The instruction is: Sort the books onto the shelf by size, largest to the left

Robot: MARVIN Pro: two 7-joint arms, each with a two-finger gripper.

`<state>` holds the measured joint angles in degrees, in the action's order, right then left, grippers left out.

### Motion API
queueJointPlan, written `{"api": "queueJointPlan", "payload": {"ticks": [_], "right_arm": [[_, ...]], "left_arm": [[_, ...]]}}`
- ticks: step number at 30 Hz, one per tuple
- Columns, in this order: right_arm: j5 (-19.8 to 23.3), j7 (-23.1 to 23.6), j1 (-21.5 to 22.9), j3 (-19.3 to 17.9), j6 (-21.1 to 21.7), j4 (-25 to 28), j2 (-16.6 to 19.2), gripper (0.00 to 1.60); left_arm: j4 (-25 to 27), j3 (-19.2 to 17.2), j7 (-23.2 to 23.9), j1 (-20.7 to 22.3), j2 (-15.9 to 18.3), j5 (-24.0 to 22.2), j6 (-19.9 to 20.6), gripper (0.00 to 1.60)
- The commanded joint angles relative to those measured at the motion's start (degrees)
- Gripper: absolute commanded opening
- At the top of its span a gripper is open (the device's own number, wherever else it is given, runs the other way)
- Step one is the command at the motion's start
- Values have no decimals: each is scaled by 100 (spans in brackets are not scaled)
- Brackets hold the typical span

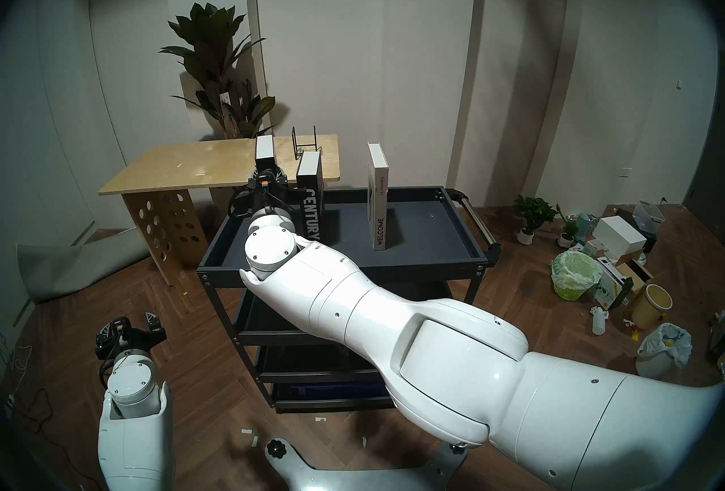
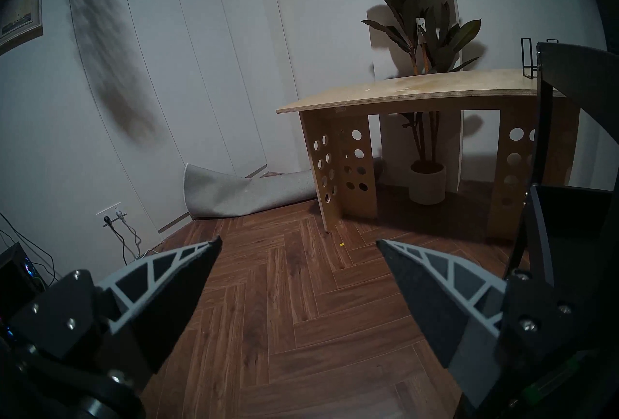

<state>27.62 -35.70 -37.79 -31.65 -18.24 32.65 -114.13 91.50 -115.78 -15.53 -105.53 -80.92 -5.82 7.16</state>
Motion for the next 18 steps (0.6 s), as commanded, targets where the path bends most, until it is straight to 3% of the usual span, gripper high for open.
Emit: {"api": "queueJointPlan", "payload": {"ticks": [1,3,6,8,10,18], "right_arm": [[17,27,61,73,-137,-25,-87,61],[33,37,71,100,-166,-46,-87,80],[65,51,85,136,-204,-71,-87,144],[89,65,96,161,-218,-90,-87,145],[113,77,108,188,-234,-111,-87,160],[211,123,182,275,-294,-147,-87,160]], "left_arm": [[50,-26,6,88,79,12,-36,160],[36,-31,18,93,82,13,-37,160],[21,-38,38,102,85,15,-38,160],[13,-42,52,108,87,15,-40,160],[4,-45,65,117,89,17,-41,160],[-16,-54,120,154,95,22,-48,160]]}}
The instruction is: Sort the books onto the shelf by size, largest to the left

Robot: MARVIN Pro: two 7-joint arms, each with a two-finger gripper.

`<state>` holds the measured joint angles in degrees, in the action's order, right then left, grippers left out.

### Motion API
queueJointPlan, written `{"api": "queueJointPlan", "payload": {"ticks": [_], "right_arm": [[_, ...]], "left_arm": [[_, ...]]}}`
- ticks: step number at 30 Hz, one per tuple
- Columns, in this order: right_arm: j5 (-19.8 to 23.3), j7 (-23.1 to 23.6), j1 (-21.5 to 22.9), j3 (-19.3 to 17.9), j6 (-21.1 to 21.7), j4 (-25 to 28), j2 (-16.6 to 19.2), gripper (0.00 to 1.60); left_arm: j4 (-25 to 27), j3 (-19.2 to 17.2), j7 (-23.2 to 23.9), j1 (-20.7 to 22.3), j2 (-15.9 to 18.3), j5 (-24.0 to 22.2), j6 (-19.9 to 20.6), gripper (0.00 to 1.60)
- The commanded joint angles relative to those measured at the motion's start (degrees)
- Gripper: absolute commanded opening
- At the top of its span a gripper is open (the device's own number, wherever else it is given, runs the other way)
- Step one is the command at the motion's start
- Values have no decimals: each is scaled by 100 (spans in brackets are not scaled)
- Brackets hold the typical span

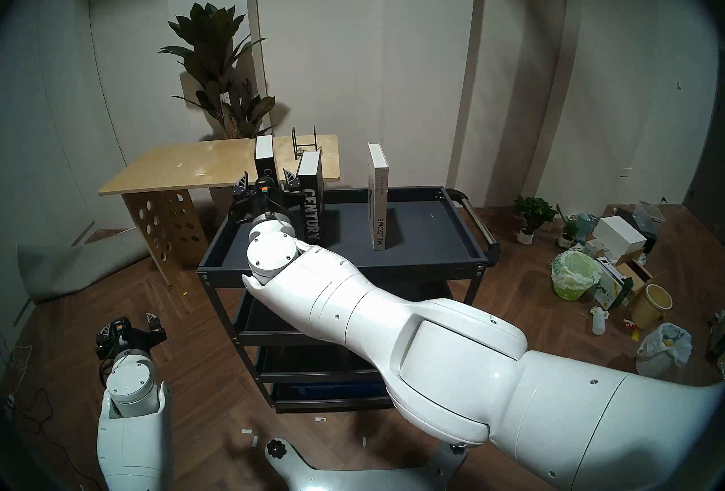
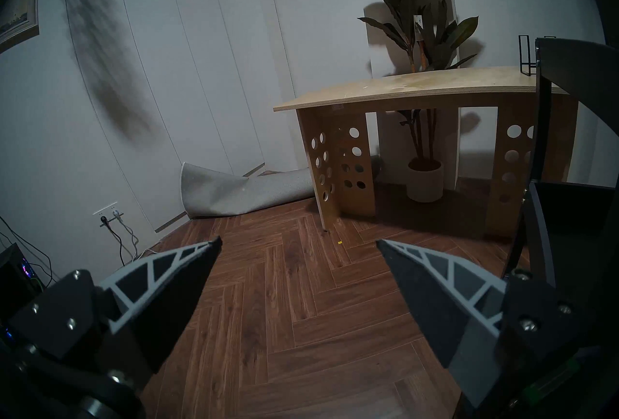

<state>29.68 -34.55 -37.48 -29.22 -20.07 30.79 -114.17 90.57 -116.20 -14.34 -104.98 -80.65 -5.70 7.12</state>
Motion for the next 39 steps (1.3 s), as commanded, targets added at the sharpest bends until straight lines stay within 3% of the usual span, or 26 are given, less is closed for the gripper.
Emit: {"api": "queueJointPlan", "payload": {"ticks": [1,23,39], "right_arm": [[15,12,163,38,-119,42,-83,160],[206,-79,712,130,-450,277,-83,160],[-31,-753,1455,38,-1035,509,-83,160]], "left_arm": [[75,-11,6,104,69,10,-45,160],[190,14,173,226,53,6,-131,160],[746,173,373,393,64,27,-417,160]]}}
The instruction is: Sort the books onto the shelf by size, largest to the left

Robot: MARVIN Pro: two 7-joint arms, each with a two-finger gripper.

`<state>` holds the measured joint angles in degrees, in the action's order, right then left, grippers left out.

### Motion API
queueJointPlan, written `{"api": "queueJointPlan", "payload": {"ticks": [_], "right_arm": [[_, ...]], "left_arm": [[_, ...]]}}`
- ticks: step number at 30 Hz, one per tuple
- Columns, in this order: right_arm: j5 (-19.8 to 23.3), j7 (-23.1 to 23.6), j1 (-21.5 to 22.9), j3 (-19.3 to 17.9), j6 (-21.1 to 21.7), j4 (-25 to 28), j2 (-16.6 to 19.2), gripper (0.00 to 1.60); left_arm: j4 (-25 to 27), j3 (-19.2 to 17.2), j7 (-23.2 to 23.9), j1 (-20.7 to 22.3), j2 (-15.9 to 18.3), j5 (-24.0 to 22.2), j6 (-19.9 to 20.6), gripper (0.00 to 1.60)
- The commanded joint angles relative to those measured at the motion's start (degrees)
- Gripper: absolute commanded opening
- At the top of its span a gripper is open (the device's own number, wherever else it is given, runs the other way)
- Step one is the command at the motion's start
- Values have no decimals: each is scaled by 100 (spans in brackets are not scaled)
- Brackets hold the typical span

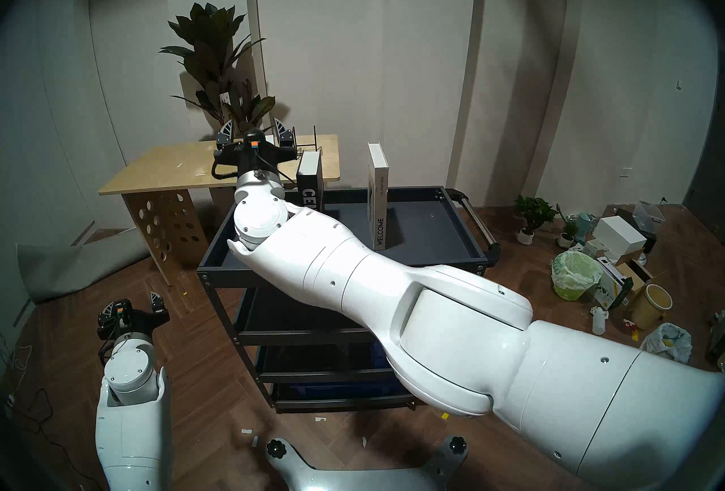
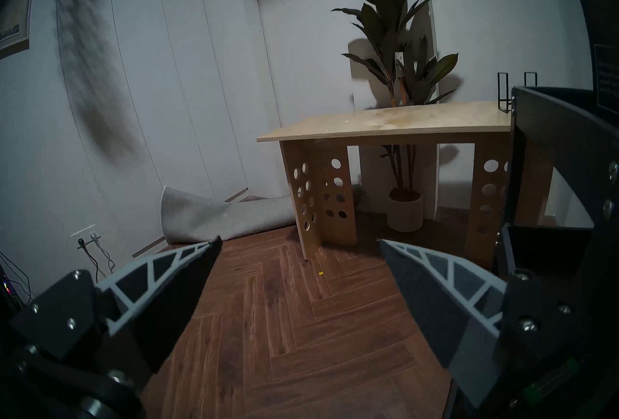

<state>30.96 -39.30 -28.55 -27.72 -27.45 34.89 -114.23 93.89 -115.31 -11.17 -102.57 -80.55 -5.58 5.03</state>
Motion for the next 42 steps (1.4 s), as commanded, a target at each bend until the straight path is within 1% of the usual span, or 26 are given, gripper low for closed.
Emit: {"api": "queueJointPlan", "payload": {"ticks": [1,2,3,5,6,7,9,11,12,13,14,16,17,18,21,22,23,27,30,32,34,35,36,38,39,42], "right_arm": [[-159,-279,561,-112,-297,99,-77,160],[-272,-423,735,-205,-296,38,-77,160],[-337,-476,694,-330,-314,129,-77,160],[-483,-581,854,-402,-208,134,128,160],[-507,-601,836,-505,-207,205,213,160],[-530,-656,962,-576,-127,194,316,160],[-657,-705,1002,-685,-66,256,505,160],[-691,-754,1086,-845,-17,258,666,160],[-691,-754,1086,-845,-17,258,666,160],[-757,-839,1193,-980,43,183,774,160],[-757,-839,1193,-980,43,183,774,160],[-820,-929,1389,-1138,192,71,1018,160],[-820,-929,1389,-1138,192,71,1018,160],[-838,-1019,1500,-1252,374,-57,1167,160],[-872,-1116,1655,-1409,495,-280,1359,160],[-872,-1116,1655,-1409,495,-280,1359,160],[-890,-1180,1700,-1529,610,-429,1517,160],[-924,-1317,1766,-1733,798,-782,1741,160],[-949,-1403,1801,-1856,952,-1054,1991,160],[-959,-1432,1800,-1901,1005,-1176,2018,160],[-973,-1466,1796,-1951,1112,-1344,2251,160],[-998,-1488,1786,-1995,1206,-1546,2322,160],[-998,-1488,1786,-1995,1206,-1546,2322,160],[-1035,-1499,1771,-2021,1353,-1806,2540,160],[-1035,-1499,1771,-2021,1353,-1806,2540,160],[-1073,-1493,1756,-2036,1532,-2121,2811,160]], "left_arm": [[414,83,56,153,54,16,-209,160],[576,132,71,156,91,73,-292,160],[655,153,62,166,118,118,-327,160],[830,194,58,178,164,201,-387,160],[848,213,57,217,186,224,-409,160],[998,238,56,211,185,255,-431,160],[1068,283,63,273,213,292,-475,160],[1193,335,99,333,232,297,-495,160],[1193,335,99,333,232,297,-495,160],[1337,388,126,357,239,313,-512,160],[1337,388,126,357,239,313,-512,160],[1594,487,177,357,247,351,-511,160],[1594,487,177,357,247,351,-511,160],[1752,563,212,366,252,374,-510,160],[1962,685,268,395,275,422,-514,160],[1962,685,268,395,275,422,-514,160],[2122,772,303,419,290,457,-508,160],[2370,910,360,491,325,508,-512,160],[2632,1024,412,531,346,542,-507,160],[2664,1067,433,561,356,552,-516,160],[2882,1168,482,570,361,565,-496,160],[2990,1279,536,594,359,561,-487,160],[2990,1279,536,594,359,561,-487,160],[3228,1473,626,608,357,558,-458,160],[3228,1473,626,608,357,558,-458,160],[3527,1762,752,637,348,528,-417,160]]}}
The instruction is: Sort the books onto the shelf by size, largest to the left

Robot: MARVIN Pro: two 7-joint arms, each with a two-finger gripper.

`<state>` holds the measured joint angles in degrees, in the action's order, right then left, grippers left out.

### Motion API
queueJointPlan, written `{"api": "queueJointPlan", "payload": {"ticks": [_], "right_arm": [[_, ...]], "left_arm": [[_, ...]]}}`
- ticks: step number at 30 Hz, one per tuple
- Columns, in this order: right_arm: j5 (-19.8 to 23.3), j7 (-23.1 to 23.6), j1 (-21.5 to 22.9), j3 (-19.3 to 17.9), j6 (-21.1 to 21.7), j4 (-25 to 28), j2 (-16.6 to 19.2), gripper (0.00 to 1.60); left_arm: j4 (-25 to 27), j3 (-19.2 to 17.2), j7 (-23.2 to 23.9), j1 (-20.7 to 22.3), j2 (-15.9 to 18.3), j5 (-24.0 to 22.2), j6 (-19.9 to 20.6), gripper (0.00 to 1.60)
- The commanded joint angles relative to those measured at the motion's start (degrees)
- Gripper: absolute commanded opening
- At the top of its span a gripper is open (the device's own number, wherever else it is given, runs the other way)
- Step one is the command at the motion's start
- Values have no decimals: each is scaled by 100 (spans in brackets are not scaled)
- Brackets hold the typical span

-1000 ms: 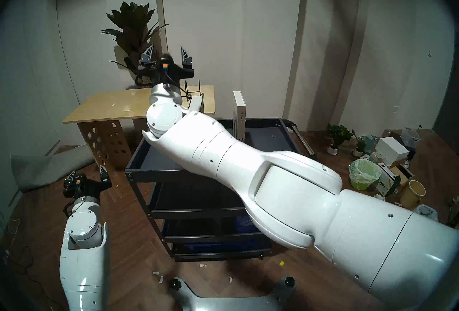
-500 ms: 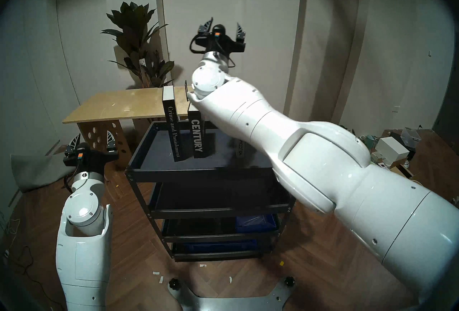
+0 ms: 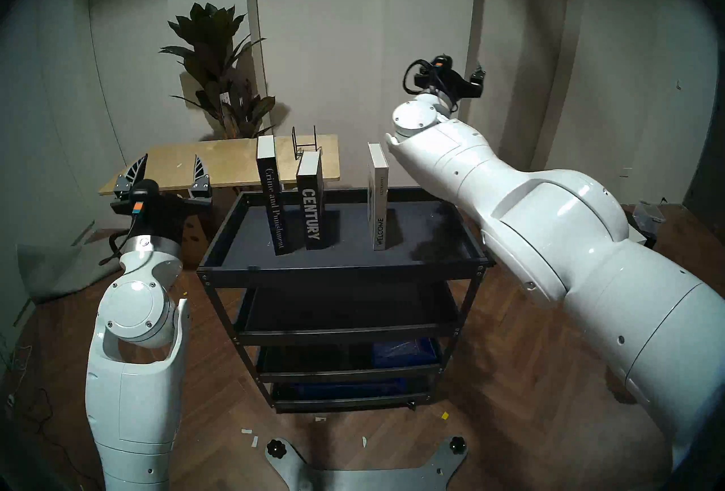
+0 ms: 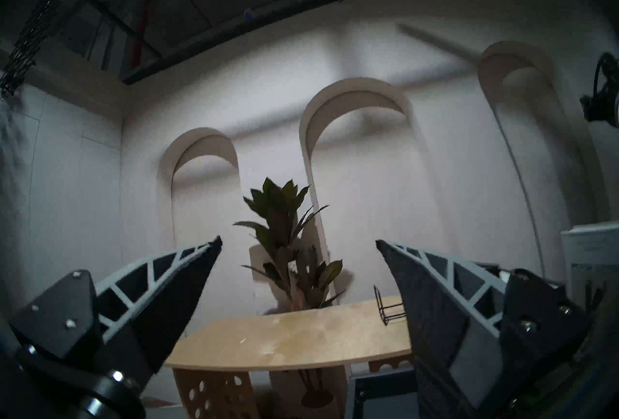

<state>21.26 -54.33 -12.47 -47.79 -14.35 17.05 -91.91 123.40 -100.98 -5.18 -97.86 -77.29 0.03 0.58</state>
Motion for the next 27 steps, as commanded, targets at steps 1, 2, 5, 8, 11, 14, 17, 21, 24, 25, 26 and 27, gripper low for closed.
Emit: {"api": "queueJointPlan", "payload": {"ticks": [1,2,5,8,11,14,17,21,24,25,26,27], "right_arm": [[-113,24,143,-21,271,-405,699,160],[-113,24,143,-21,271,-405,699,160],[-126,65,137,-31,358,-597,840,160],[-113,154,107,-42,378,-698,1080,160],[-99,277,76,-60,352,-788,1239,160],[-53,474,-19,-113,277,-869,1367,160],[-4,658,-58,-186,195,-901,1448,160],[-46,938,-149,-183,69,-934,1550,160],[-45,1135,-178,-189,-26,-903,1614,160],[-45,1203,-187,-189,-60,-894,1633,160],[-45,1277,-196,-189,-95,-885,1654,160],[-26,1334,-200,-207,-103,-884,1671,160]], "left_arm": [[697,414,187,169,20,-35,49,160],[697,414,187,169,20,-35,49,160],[869,637,273,198,10,-59,85,160],[1098,899,378,190,1,-91,173,160],[1236,1131,469,193,11,-118,283,160],[1340,1450,606,177,26,-193,477,160],[1375,1699,708,172,39,-249,652,160],[1379,2093,862,228,58,-315,980,160],[1331,2306,934,291,70,-317,1173,160],[1313,2372,959,322,72,-321,1239,160],[1287,2437,974,362,75,-309,1303,160],[1264,2484,984,391,69,-310,1355,160]]}}
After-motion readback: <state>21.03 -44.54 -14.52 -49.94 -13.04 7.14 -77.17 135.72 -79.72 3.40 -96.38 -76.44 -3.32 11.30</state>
